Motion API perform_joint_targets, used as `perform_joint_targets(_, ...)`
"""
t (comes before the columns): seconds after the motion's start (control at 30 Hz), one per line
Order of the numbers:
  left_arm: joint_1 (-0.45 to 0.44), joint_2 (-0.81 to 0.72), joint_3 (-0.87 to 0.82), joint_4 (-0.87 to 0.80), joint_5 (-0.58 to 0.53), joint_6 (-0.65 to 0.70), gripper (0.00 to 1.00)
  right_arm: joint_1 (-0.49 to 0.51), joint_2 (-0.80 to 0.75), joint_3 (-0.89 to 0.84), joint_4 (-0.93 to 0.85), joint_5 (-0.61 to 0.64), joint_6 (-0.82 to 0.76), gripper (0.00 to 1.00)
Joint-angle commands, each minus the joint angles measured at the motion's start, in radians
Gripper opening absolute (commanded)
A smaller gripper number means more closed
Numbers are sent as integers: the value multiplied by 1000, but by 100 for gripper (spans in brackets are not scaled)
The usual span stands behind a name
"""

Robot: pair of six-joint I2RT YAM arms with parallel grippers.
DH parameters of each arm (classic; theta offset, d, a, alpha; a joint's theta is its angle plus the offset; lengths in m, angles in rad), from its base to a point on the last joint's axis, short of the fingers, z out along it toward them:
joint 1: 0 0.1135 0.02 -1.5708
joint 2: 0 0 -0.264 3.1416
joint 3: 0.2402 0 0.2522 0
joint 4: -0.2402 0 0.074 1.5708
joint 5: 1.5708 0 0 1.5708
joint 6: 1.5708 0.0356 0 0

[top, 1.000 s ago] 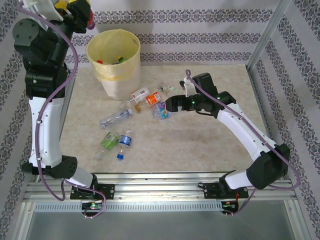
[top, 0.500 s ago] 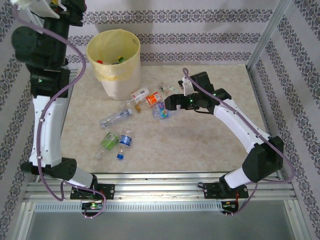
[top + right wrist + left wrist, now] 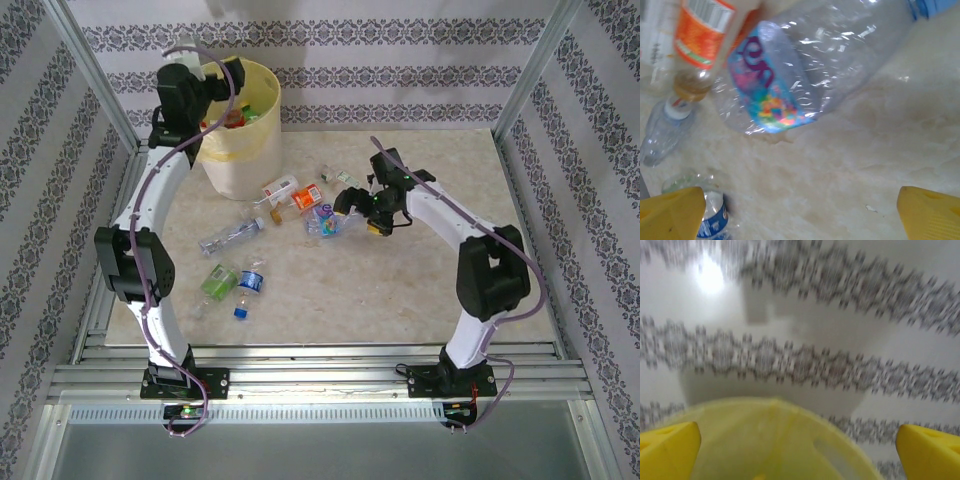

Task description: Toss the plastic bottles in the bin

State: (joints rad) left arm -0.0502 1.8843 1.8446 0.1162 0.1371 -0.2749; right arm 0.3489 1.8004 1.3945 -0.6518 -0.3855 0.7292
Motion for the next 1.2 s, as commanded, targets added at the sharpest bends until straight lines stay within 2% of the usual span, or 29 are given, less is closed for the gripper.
perform_joint_targets(0.0, 9, -106, -11, 79, 27, -53, 100, -14, 65, 40, 52, 2, 166, 98)
perform_joint_targets(0.23, 9, -247, -53, 2, 85, -63, 100, -21, 202, 143, 94, 19, 264, 98)
perform_joint_targets(0.47, 7, -426, -127, -94, 132, -55, 100, -33, 289, 198, 63, 50, 304, 98)
perform_joint_targets(0.77, 6, -652, -224, -227, 109, -16, 100, -29, 366, 252, 74, 90, 370, 96)
perform_joint_targets(0.9, 6, -717, -245, -293, 88, 6, 100, -19, 403, 310, 48, 112, 376, 92)
perform_joint_targets(1.17, 6, -782, -289, -344, 81, 7, 100, -11, 399, 296, 48, 120, 386, 73)
